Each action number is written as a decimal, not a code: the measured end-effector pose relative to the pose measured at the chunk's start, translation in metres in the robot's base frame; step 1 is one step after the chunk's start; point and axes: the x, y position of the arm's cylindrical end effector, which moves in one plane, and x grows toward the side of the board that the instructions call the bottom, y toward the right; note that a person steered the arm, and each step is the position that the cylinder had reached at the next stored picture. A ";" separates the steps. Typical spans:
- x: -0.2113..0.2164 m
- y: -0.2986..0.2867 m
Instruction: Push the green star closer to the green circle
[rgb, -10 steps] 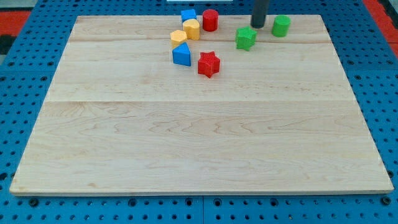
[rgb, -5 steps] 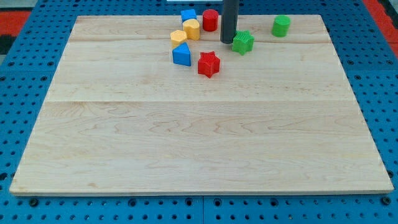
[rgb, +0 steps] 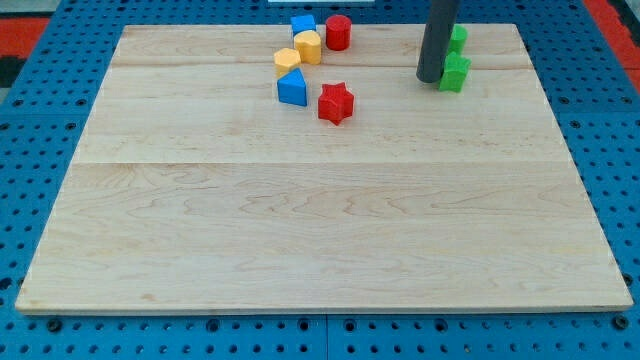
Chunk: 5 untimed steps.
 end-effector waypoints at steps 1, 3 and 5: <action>0.033 -0.002; 0.022 0.013; -0.013 0.033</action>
